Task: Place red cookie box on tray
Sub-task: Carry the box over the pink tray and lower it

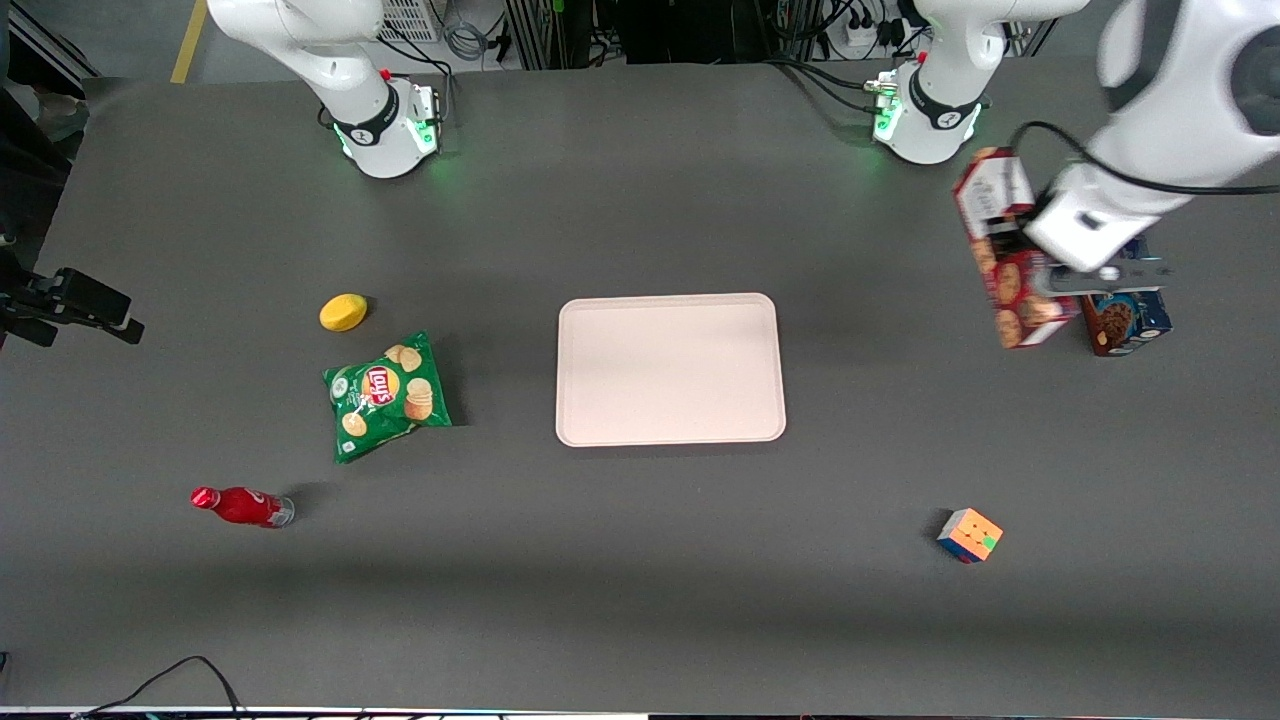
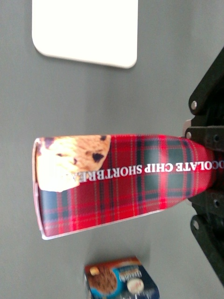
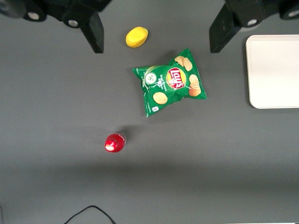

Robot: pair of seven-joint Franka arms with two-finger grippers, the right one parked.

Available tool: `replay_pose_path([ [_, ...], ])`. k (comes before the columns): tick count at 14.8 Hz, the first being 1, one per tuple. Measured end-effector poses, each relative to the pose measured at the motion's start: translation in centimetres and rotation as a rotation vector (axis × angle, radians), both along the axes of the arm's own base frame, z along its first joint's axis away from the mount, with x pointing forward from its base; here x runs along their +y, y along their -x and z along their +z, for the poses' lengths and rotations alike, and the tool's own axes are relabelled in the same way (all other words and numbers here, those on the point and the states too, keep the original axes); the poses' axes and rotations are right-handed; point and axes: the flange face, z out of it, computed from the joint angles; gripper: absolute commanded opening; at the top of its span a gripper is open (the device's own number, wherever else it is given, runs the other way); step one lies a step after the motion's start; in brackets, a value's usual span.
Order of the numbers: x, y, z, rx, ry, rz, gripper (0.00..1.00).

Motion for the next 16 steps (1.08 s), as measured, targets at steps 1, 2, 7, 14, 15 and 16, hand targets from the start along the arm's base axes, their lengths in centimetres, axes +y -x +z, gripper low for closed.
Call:
replay_pose_path([
  [1, -3.2, 0.1, 0.2, -0.016, -0.002, -0.014, 0.2],
  [2, -6.4, 0.2, 0.4, -0.031, -0.002, -0.035, 0.2],
  [7, -16.6, -0.3, -1.7, -0.065, 0.089, -0.085, 0.21],
  [14, -25.5, -1.6, -13.1, -0.112, 0.09, 0.012, 0.21],
  [15, -25.8, -1.9, -15.1, -0.115, 0.079, 0.012, 0.21],
  [16, -26.1, -2.1, -17.0, -0.112, 0.071, 0.012, 0.21],
])
